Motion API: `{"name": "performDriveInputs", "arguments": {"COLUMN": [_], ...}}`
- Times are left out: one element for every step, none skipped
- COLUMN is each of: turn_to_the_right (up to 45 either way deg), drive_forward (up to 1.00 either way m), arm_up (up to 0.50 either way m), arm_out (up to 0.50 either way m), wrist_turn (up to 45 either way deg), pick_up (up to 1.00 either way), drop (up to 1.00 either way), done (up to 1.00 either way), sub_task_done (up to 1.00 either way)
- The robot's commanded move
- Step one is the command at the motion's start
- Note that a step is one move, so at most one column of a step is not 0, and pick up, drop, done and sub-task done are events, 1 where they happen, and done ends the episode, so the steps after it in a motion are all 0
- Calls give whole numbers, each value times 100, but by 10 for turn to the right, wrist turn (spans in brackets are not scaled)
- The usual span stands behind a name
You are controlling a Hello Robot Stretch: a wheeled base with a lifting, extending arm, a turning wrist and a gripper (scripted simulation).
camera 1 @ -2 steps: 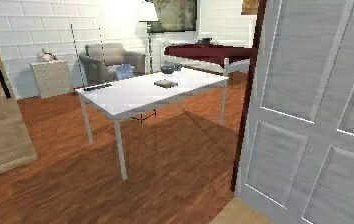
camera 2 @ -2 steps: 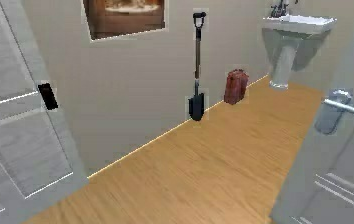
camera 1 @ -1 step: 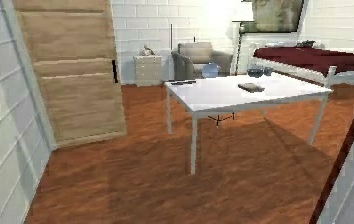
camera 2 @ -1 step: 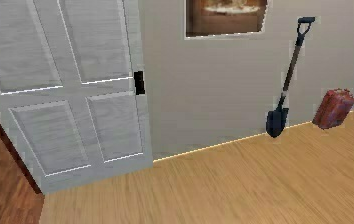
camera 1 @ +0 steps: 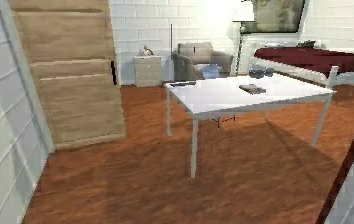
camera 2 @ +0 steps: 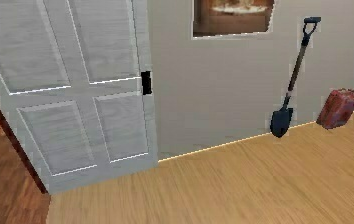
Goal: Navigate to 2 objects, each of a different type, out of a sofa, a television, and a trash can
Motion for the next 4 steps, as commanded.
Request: {"name": "performDriveInputs", "arguments": {"turn_to_the_right": [-450, -450, -450, -300], "drive_forward": [0, 0, 0, 0], "arm_up": [0, 0, 0, 0], "arm_out": [0, 0, 0, 0], "wrist_turn": [0, 0, 0, 0], "pick_up": [0, 0, 0, 0], "drop": [0, 0, 0, 0], "done": [0, 0, 0, 0], "sub_task_done": [0, 0, 0, 0]}}
